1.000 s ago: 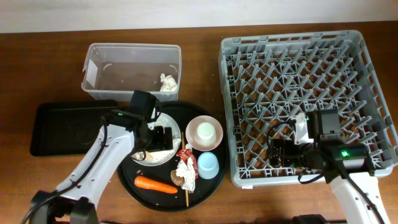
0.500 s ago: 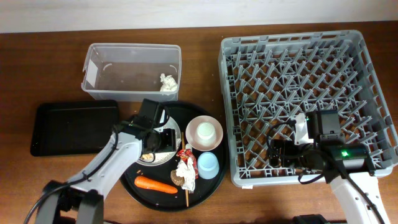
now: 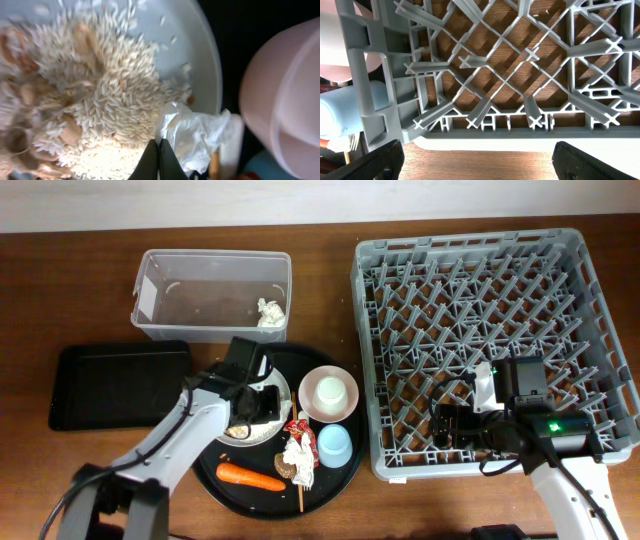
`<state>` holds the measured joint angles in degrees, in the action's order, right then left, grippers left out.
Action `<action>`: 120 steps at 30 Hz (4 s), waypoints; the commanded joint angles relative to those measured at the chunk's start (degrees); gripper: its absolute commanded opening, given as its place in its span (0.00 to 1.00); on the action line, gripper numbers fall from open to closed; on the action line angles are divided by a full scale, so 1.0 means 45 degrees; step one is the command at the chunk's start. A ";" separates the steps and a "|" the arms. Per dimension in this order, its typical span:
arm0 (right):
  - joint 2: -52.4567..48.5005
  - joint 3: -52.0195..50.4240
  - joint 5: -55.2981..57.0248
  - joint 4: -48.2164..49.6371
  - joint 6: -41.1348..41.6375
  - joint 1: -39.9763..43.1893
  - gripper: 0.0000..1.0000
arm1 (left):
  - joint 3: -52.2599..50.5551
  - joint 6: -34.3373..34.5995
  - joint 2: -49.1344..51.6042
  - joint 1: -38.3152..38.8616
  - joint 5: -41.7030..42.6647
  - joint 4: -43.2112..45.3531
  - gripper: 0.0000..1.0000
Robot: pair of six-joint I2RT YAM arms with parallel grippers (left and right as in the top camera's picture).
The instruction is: Sort waste into correct bins and load items into the dishwasher rack
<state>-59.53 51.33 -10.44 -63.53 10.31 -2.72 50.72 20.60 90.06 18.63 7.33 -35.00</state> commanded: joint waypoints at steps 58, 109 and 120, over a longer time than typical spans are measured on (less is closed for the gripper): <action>0.0039 0.0155 0.0121 -0.0131 -0.0078 0.0029 0.98 | 0.4206 -0.1943 -0.0520 -0.0223 0.2356 -0.3070 0.01; 0.0039 0.0155 0.0117 -0.0185 -0.0078 0.0029 0.99 | -0.0408 -0.1632 -0.0131 0.1030 0.2671 -0.1977 0.39; 0.0039 0.0155 0.0117 -0.0189 -0.0078 0.0029 0.98 | -0.0024 -0.1603 0.0335 0.1239 0.2846 -0.1953 0.01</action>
<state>-59.53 51.55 -10.44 -64.31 10.28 -2.72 49.45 13.28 91.53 24.05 19.31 -42.85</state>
